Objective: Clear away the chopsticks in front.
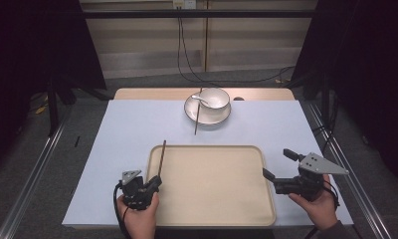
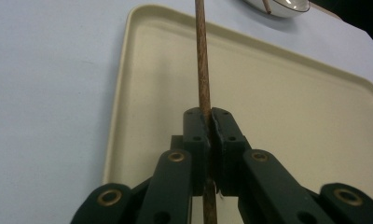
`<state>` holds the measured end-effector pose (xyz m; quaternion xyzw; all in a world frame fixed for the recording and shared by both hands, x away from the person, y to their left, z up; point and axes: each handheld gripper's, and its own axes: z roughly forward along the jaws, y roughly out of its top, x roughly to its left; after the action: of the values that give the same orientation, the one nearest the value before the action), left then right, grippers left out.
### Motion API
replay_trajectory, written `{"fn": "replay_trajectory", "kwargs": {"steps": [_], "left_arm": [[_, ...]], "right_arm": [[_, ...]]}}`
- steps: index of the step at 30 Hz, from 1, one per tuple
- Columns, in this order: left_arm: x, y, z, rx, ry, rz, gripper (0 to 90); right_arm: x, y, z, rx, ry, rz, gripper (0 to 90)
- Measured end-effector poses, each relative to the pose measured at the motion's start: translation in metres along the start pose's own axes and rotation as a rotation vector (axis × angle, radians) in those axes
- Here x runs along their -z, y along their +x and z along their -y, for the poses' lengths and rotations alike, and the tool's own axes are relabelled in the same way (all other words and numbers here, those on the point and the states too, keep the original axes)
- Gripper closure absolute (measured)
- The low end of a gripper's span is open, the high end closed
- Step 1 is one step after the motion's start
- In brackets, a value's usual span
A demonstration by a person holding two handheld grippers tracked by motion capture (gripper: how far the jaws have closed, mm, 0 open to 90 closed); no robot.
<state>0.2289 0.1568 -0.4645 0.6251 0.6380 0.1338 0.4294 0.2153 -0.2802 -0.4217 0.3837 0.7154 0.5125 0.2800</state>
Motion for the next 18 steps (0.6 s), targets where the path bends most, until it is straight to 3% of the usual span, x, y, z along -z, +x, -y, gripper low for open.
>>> {"fn": "replay_trajectory", "kwargs": {"steps": [8,18], "left_arm": [[-0.0037,0.0023,0.0057,0.033,0.034,-0.006,85.4],[-0.0081,0.0029,0.0071,0.028,0.050,-0.011,84.6]], "right_arm": [[0.0000,0.0005,0.0000,0.006,0.001,0.002,5.1],[-0.0001,0.0012,-0.0002,0.007,0.006,-0.001,5.3]]}}
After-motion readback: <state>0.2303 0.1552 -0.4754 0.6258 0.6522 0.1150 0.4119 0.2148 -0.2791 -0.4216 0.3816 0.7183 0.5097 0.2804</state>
